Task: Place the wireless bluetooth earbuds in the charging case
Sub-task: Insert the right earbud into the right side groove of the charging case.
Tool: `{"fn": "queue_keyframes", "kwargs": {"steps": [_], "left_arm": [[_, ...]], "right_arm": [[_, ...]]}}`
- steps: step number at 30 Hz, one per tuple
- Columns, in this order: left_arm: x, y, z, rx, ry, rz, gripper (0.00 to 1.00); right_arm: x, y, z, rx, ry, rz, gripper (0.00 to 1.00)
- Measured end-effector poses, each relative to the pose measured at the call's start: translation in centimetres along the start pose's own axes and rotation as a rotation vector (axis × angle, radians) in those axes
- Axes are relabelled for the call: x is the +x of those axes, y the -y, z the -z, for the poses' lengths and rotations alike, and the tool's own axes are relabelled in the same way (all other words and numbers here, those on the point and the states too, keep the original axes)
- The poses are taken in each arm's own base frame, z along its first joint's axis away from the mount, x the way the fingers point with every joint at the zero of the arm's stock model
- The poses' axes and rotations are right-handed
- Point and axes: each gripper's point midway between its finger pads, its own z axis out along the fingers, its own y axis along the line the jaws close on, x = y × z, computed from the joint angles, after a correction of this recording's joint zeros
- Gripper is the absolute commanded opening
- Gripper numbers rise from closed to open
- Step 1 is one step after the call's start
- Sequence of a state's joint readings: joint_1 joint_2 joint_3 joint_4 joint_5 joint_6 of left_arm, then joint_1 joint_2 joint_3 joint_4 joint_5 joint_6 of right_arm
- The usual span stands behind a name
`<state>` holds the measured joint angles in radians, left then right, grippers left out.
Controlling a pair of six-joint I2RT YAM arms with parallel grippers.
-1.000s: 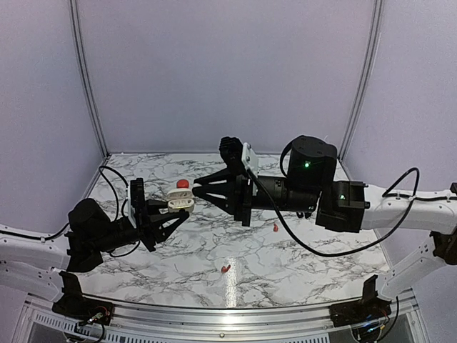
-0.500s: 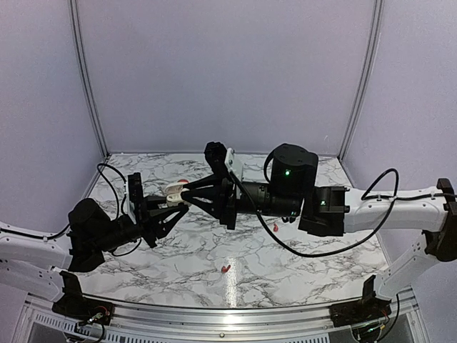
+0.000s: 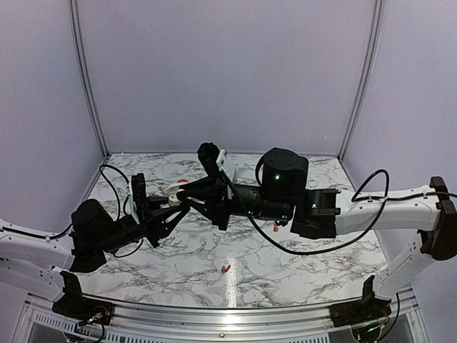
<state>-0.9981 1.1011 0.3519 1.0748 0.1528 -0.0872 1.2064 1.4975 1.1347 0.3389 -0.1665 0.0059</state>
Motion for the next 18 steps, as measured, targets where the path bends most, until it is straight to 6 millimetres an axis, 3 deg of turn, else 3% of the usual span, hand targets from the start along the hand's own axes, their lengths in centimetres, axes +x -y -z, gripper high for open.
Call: {"fn": "queue_keyframes", "kwargs": {"steps": [10, 18], "left_arm": [[0.4, 0.3, -0.3, 0.005, -0.009, -0.020, 0.00], [0.3, 0.2, -0.3, -0.006, -0.008, -0.025, 0.00]], "right_arm": [[-0.9, 0.6, -1.0, 0.028, 0.018, -0.021, 0.05], [0.2, 1.0, -1.6, 0.045, -0.004, -0.030, 0.05]]}}
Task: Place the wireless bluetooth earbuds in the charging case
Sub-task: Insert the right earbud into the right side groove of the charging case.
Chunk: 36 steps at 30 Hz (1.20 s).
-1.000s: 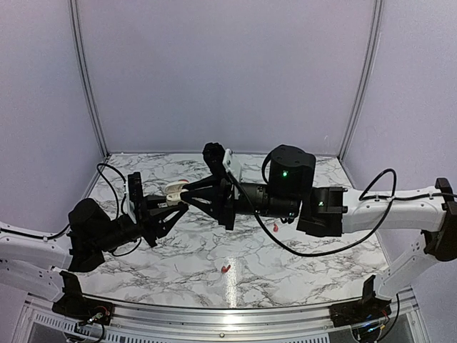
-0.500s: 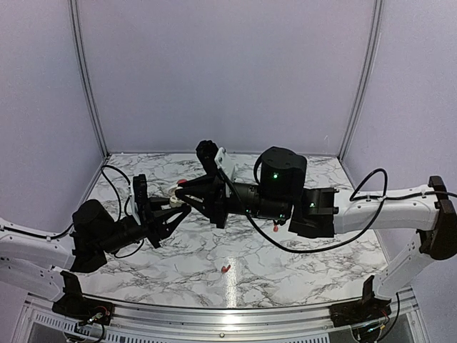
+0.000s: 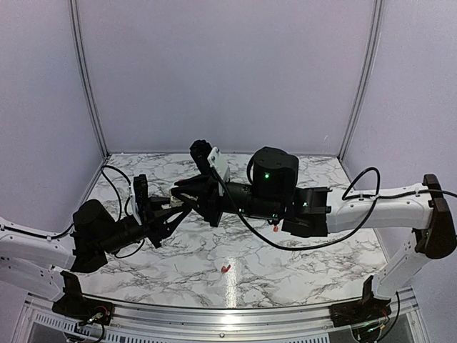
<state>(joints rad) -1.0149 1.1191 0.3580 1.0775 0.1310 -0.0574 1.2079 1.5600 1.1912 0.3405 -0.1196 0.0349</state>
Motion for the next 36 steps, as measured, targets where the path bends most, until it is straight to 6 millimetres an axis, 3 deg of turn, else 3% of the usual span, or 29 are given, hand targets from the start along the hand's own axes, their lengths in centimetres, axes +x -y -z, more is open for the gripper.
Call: {"fn": "queue_keyframes", "kwargs": {"steps": [36], "left_arm": [[-0.20, -0.83, 0.08, -0.056, 0.006, -0.012, 0.00]], "right_arm": [[0.48, 0.22, -0.61, 0.006, 0.003, -0.037, 0.05]]}}
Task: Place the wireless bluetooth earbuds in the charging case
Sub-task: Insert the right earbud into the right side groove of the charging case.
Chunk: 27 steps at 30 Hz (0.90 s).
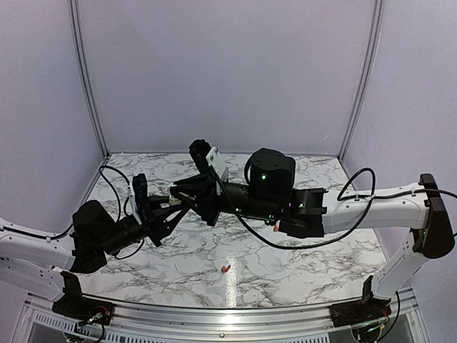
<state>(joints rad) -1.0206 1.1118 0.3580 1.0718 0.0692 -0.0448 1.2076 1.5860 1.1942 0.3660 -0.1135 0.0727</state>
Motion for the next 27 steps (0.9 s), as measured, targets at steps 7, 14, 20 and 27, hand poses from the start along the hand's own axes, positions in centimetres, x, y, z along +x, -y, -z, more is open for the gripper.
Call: {"fn": "queue_keyframes", "kwargs": {"steps": [7, 14, 20, 27], "left_arm": [[0.02, -0.02, 0.00, -0.002, -0.001, 0.000, 0.00], [0.11, 0.04, 0.00, 0.000, -0.004, 0.001, 0.00], [0.08, 0.08, 0.00, 0.002, -0.004, 0.002, 0.00], [0.10, 0.11, 0.00, 0.004, -0.004, 0.008, 0.00]], "right_arm": [[0.12, -0.16, 0.01, -0.009, -0.001, 0.029, 0.05], [0.26, -0.37, 0.08, -0.022, 0.010, 0.064, 0.04], [0.24, -0.51, 0.10, -0.032, 0.013, 0.079, 0.04], [0.32, -0.56, 0.10, -0.036, 0.010, 0.093, 0.07]]}}
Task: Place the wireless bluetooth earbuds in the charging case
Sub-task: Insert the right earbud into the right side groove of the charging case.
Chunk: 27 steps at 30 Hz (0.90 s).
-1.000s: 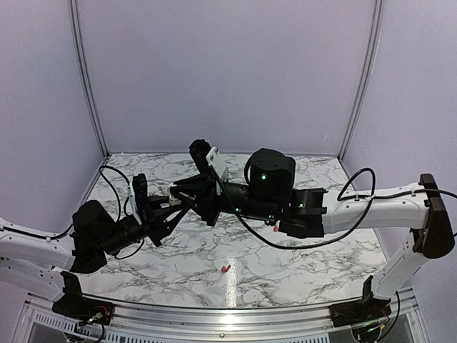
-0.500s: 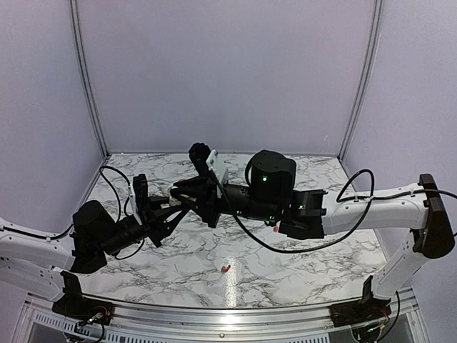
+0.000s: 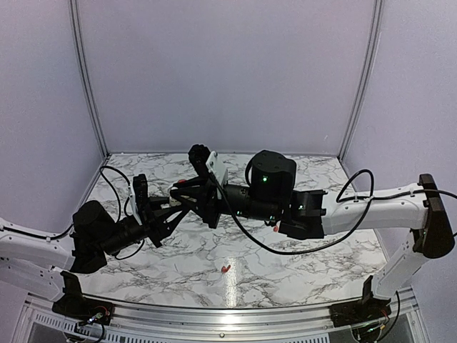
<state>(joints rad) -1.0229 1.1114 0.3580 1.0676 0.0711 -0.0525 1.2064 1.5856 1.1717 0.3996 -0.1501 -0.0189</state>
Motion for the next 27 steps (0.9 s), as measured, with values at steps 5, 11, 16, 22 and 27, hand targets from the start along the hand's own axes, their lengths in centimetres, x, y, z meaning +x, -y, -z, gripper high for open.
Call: {"fn": "queue_keyframes", "kwargs": {"steps": [5, 11, 16, 22, 27], "left_arm": [[0.05, -0.04, 0.00, -0.002, -0.002, 0.011, 0.00], [0.10, -0.17, 0.02, -0.006, -0.004, 0.012, 0.00], [0.12, -0.19, 0.01, -0.006, -0.005, 0.012, 0.00], [0.13, -0.11, 0.02, 0.003, -0.006, 0.013, 0.00], [0.46, 0.23, 0.03, 0.028, -0.020, 0.006, 0.00]], "right_arm": [[0.12, 0.17, 0.00, 0.010, -0.005, -0.001, 0.11], [0.28, 0.32, 0.00, 0.020, -0.012, -0.002, 0.15], [0.28, 0.37, -0.01, 0.025, -0.013, -0.002, 0.15], [0.31, 0.36, -0.02, 0.026, -0.015, -0.002, 0.14], [0.54, 0.31, -0.02, 0.023, -0.030, -0.007, 0.08]]}}
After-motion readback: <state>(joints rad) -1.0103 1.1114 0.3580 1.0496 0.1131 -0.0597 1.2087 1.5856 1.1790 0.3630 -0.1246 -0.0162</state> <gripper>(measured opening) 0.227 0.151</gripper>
